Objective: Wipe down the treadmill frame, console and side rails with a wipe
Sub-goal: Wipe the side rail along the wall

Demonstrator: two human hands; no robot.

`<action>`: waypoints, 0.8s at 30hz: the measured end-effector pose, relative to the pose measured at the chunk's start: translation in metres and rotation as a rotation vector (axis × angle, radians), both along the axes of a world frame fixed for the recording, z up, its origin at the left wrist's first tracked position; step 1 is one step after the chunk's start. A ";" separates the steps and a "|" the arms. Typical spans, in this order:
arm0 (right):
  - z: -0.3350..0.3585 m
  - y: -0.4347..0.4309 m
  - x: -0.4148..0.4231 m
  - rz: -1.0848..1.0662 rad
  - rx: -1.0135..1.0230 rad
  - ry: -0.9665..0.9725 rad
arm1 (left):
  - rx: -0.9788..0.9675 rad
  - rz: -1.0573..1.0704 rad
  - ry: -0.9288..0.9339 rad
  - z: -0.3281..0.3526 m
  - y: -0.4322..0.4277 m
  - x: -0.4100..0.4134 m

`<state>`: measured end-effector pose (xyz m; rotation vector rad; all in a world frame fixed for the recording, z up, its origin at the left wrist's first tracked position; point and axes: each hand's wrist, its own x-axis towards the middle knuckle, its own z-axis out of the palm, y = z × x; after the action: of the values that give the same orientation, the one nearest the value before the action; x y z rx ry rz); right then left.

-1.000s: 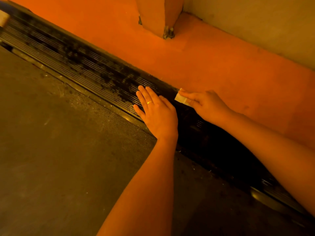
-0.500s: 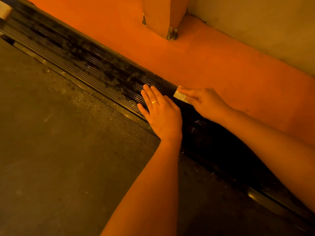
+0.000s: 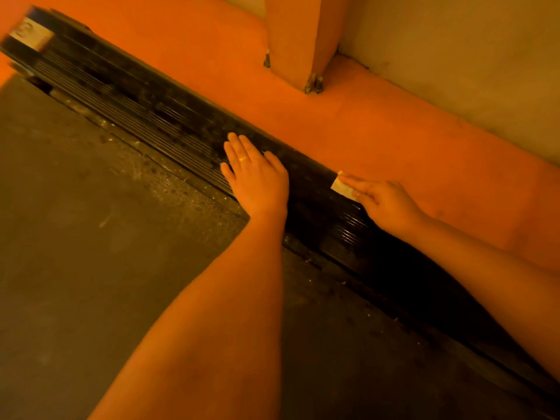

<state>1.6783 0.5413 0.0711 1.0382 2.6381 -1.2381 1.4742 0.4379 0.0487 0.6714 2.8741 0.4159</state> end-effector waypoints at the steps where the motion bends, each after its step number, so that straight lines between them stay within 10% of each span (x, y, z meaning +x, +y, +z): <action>1: 0.001 0.000 -0.001 -0.006 0.003 -0.015 | -0.008 0.016 0.003 -0.001 -0.001 -0.012; 24: 0.012 0.007 -0.078 0.019 -0.110 -0.077 | 0.012 0.043 -0.014 -0.009 0.000 -0.018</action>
<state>1.6003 0.5480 0.0831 1.0195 2.4864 -1.2965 1.4561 0.4383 0.0397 0.6073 2.8792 0.4427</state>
